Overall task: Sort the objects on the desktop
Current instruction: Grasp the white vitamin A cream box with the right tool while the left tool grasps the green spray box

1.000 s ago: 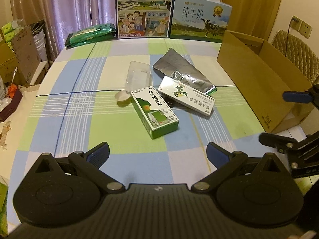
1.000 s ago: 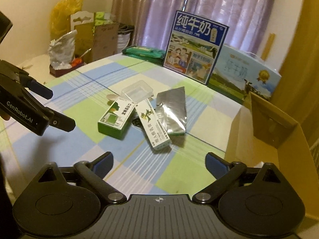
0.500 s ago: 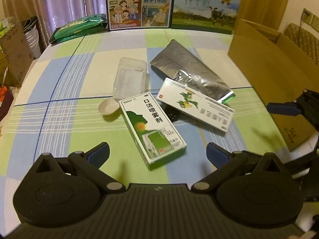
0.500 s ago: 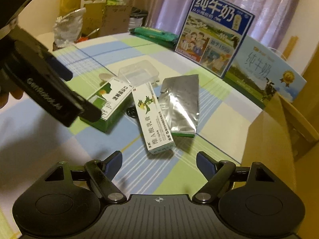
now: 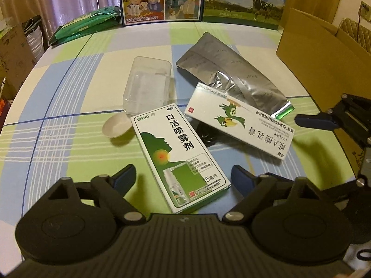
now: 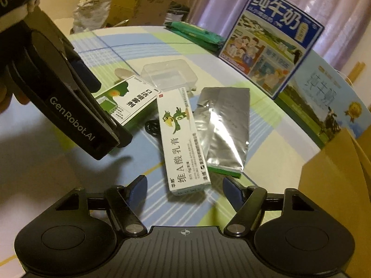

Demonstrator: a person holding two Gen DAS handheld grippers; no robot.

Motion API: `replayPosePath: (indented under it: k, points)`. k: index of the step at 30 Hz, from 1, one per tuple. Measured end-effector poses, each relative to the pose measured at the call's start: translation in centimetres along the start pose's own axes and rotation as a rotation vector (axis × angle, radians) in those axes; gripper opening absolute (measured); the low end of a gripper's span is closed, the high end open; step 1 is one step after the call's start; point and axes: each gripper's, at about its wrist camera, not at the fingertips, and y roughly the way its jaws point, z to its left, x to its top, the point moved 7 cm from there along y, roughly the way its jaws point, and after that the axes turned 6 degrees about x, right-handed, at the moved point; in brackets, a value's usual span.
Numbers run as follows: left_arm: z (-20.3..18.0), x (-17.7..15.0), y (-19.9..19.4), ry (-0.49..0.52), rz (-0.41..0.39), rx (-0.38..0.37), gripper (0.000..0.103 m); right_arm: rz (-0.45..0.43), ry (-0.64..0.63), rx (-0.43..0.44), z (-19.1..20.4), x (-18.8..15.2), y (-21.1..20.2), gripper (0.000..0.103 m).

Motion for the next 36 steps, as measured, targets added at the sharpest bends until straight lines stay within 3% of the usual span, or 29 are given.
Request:
replayPosePath:
  k: [3,5,7,8,14,18,23,30,32,36]
  points:
    - [0.1,-0.1,0.0,0.0,0.012,-0.007,0.077,0.01,-0.019,0.0,0.1,0.2,0.6,0.064]
    - [0.0,-0.1,-0.1,0.003,0.018,-0.016,0.066,0.013,-0.026,-0.004,0.1,0.3,0.8,0.058]
    - [0.0,-0.2,-0.2,0.014,0.026,-0.008,0.063,0.026,-0.017,-0.007,-0.1,0.4,1.0,0.04]
    - [0.0,-0.2,-0.3,0.019,0.028,-0.007,0.061,0.03,-0.007,-0.014,-0.2,0.4,0.9,0.039]
    - [-0.2,-1.1,-1.7,0.04,0.047,-0.005,0.055,0.069,0.129,0.023,-0.1,0.0,-1.2,0.037]
    - [-1.1,-2.5,-3.5,0.07,0.051,-0.02,0.053,0.131,0.421,0.072,-0.3,-1.7,-3.9,0.037]
    - [-2.9,-5.3,-5.9,0.131,0.07,-0.057,0.052,0.152,0.652,0.077,0.9,-4.1,-8.1,0.036]
    - [-4.4,-8.7,-9.0,0.161,0.082,-0.106,0.053,0.134,0.695,0.077,4.2,-6.0,-12.5,0.038]
    - [-4.2,-9.2,-9.4,0.154,0.084,-0.098,0.06,0.128,0.71,0.068,4.5,-6.5,-12.7,0.042]
    - [-3.8,-9.4,-9.6,0.138,0.08,-0.098,0.061,0.104,0.693,0.074,4.8,-6.7,-12.4,0.046]
